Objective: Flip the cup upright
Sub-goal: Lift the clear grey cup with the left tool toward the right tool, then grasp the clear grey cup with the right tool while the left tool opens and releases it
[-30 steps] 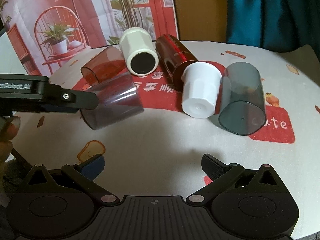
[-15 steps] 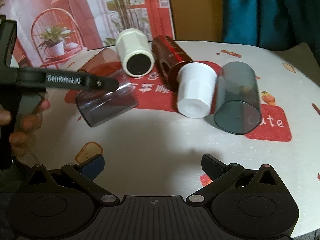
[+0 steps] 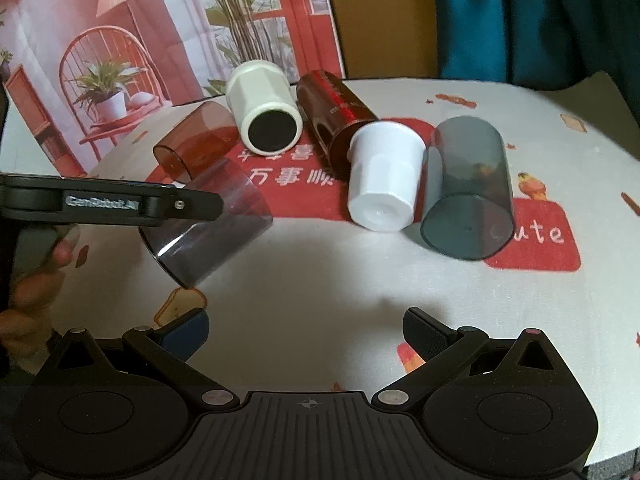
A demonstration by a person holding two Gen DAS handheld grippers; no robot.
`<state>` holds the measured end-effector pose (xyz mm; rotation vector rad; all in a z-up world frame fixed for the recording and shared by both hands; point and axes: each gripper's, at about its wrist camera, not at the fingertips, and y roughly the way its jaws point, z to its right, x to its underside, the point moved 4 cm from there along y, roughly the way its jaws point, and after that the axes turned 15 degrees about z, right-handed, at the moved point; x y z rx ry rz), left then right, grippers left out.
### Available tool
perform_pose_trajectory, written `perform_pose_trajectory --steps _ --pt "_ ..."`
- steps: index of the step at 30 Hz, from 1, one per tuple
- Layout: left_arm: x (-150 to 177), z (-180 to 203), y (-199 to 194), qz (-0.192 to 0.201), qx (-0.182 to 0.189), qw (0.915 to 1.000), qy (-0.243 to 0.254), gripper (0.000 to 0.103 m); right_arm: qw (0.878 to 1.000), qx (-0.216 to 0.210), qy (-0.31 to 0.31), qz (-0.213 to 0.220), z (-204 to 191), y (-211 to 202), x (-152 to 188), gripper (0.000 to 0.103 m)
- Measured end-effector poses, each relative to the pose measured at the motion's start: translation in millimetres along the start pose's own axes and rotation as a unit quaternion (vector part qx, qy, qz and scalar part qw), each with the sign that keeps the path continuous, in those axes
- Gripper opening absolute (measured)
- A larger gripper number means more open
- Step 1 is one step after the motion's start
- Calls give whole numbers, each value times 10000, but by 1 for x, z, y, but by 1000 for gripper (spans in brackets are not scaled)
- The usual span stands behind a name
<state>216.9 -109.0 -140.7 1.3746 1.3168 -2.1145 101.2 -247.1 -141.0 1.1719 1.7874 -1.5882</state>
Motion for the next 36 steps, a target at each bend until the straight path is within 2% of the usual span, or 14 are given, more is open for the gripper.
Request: perform_pose_trajectory --steps 8,9,11,13,18,24,32,36 --pt "0 10 -11 -175 245 9968 -737 60 9993 -24 380 10 13 -9 3 103" --pt "2 12 -11 -227 319 9953 -881 59 9991 -27 434 23 14 -10 2 103" --pt "8 17 -8 -442 549 9894 -1269 46 9986 -16 523 54 17 -13 2 103" --pt "17 25 -4 -615 874 9809 -1627 47 9984 -3 556 100 19 -15 0 102" --pt "20 39 -3 -540 865 9837 -1479 49 9979 -118 616 150 24 -11 -6 99" --pt "18 26 -6 -475 1040 9748 -1913 47 9966 -303 761 80 25 5 -18 94" --pt "12 9 -10 -355 964 9728 -2078 47 9940 -836 709 -47 0 29 -28 69" --pt "8 -5 -18 -211 749 9745 -2103 47 9948 -855 551 -61 -12 36 -34 66"
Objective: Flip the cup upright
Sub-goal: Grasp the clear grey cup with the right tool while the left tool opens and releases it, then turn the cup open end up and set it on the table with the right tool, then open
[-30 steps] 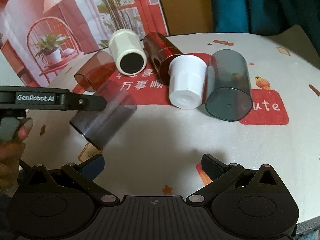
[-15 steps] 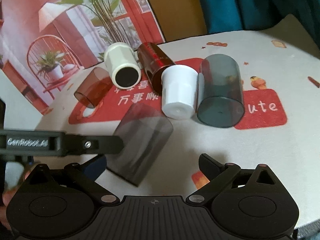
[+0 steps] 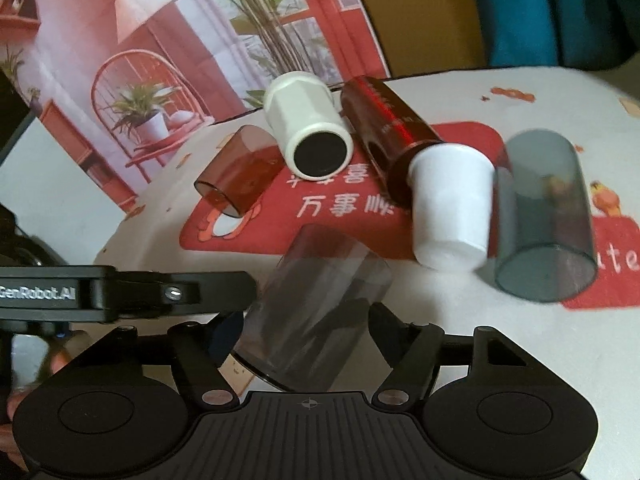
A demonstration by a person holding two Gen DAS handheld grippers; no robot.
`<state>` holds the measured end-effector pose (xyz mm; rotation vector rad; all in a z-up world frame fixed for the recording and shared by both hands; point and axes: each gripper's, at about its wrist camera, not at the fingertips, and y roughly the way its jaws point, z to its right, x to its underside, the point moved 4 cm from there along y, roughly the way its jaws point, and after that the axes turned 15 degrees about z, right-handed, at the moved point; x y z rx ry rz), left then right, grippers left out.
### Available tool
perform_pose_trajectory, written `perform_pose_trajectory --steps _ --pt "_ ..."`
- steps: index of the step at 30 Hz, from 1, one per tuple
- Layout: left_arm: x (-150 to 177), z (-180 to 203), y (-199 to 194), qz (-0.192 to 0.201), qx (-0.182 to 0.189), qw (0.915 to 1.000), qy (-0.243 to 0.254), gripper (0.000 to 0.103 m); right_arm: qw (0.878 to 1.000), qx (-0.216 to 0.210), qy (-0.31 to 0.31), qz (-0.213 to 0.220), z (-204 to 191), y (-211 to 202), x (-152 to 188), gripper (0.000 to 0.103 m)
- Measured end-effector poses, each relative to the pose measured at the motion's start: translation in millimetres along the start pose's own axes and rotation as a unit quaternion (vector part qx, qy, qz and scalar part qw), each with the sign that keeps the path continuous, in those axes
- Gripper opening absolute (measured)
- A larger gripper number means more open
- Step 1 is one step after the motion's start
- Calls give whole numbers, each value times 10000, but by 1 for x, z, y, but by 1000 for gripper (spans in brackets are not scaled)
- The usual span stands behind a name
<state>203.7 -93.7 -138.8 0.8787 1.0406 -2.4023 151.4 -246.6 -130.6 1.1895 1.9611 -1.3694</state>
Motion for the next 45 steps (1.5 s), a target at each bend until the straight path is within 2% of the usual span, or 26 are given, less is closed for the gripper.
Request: perform_pose_trajectory --steps 6,10,12,17,23,27,31,36,41,45 --pt "-21 -17 -35 778 -767 9936 298 51 10000 62 42 -58 -4 14 -9 66" --pt "-26 -27 -47 980 -1461 9816 741 58 9997 74 167 -190 -2 27 -12 70" --pt "-26 -34 -51 997 -1665 9779 780 60 9996 39 139 -243 -5 31 -10 70" --pt "-19 -54 -64 946 -1867 9762 573 60 9992 -85 -111 -372 -16 29 -5 62" --pt "-4 -63 -79 1049 -2059 9723 339 60 9995 -7 -38 -328 -13 17 0 61" --pt "8 -58 -86 1034 -2148 9702 436 61 9991 107 -143 -389 -9 4 4 61" --pt "12 -53 -93 1135 -2182 9680 509 72 9988 289 -176 -366 -1 -17 10 61" --pt "22 -43 -100 1135 -2239 9655 694 80 9975 527 -284 -379 7 -40 20 61" --pt "28 -38 -110 1202 -2271 9635 745 99 9958 750 -339 -401 12 -59 28 61" --pt "29 -43 -120 1260 -2406 9602 651 99 9947 844 -343 -485 12 -62 28 62"
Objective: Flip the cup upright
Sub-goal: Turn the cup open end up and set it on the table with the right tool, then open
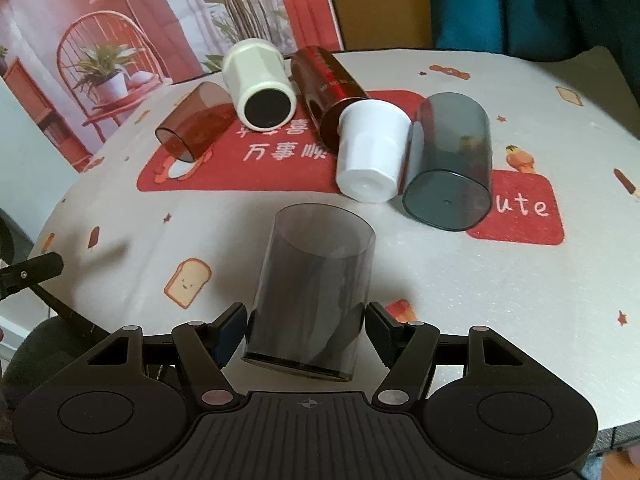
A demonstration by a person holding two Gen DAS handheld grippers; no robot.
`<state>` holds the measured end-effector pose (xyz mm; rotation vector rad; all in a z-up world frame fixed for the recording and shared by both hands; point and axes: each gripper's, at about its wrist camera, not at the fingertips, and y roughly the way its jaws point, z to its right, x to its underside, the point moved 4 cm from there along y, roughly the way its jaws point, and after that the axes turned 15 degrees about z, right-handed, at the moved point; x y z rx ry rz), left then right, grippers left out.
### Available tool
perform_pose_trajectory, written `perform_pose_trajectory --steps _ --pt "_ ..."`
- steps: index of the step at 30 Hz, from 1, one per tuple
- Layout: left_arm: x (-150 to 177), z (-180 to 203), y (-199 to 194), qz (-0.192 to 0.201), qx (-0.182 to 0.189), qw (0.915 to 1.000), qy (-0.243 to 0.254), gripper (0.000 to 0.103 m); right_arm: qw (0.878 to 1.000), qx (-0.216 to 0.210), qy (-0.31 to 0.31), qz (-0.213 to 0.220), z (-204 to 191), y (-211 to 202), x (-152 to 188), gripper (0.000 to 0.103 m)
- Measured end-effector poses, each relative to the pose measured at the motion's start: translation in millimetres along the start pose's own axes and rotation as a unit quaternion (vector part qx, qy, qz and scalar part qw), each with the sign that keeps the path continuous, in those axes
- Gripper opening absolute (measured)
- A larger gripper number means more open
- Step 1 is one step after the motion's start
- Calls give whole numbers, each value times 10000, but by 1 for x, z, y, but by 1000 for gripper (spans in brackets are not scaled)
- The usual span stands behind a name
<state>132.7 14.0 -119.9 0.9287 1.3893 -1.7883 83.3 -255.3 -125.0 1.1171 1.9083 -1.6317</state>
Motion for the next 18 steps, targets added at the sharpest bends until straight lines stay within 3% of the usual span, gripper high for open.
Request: perform_pose_trajectory --steps 5,14,18 --pt "0 -4 -4 46 -27 9999 -95 99 9997 17 -4 -236 -1 11 -6 67" --pt "5 -6 4 -95 119 9998 -128 100 9984 102 286 -486 2 49 -26 66" --pt "5 -4 5 -80 149 9999 -34 100 9986 73 63 -512 -4 51 -29 66"
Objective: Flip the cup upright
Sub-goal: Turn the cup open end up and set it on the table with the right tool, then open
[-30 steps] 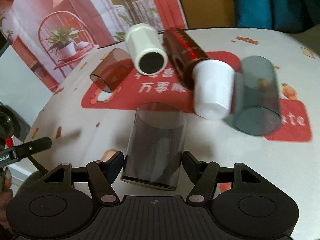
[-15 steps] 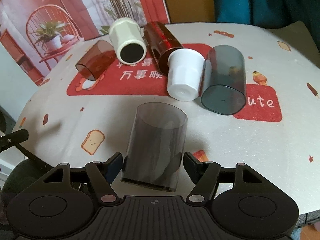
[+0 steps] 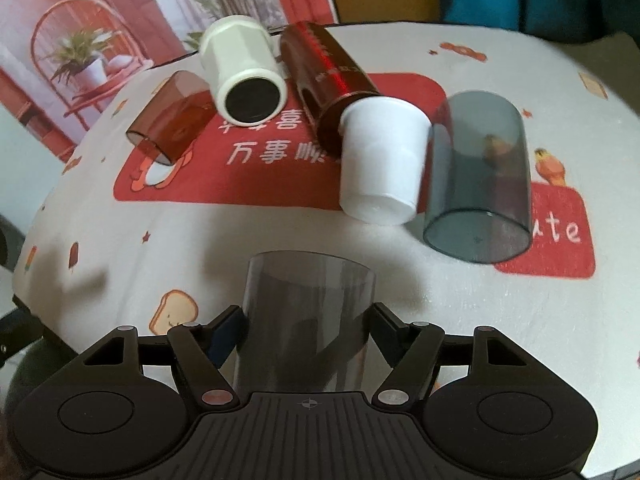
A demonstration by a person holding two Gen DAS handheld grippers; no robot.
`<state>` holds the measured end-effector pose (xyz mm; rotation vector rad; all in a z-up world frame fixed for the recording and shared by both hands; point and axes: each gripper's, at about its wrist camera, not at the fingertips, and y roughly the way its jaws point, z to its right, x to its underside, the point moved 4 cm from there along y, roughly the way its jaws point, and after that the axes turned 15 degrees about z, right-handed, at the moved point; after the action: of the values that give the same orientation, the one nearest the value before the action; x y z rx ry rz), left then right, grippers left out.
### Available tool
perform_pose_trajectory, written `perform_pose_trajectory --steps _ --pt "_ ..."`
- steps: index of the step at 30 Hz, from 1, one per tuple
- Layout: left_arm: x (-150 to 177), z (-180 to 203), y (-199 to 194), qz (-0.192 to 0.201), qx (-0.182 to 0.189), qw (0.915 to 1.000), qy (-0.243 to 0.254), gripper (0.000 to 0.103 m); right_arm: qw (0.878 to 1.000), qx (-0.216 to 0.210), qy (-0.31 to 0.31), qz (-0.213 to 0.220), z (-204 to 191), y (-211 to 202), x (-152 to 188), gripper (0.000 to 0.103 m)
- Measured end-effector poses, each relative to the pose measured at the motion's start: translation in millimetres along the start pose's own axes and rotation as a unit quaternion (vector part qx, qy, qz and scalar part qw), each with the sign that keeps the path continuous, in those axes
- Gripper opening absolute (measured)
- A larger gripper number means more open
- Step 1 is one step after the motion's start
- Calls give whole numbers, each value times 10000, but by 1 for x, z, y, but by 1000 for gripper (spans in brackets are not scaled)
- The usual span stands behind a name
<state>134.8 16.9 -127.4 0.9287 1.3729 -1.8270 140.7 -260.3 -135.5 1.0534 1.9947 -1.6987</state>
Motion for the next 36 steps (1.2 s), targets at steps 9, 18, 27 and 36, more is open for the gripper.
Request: perform_pose_trajectory --steps 9,18,27,36 --pt "4 4 1 -57 73 10000 31 100 9912 410 -641 1079 4 -46 11 65" --pt "7 13 -1 -77 83 9995 294 100 9728 761 -745 2057 18 -53 19 64" --pt "9 17 1 -140 44 9990 426 100 9714 720 -699 2151 19 -47 24 64" --pt "11 16 4 -207 -35 9988 447 100 9728 301 -856 2133 -6 -46 30 64"
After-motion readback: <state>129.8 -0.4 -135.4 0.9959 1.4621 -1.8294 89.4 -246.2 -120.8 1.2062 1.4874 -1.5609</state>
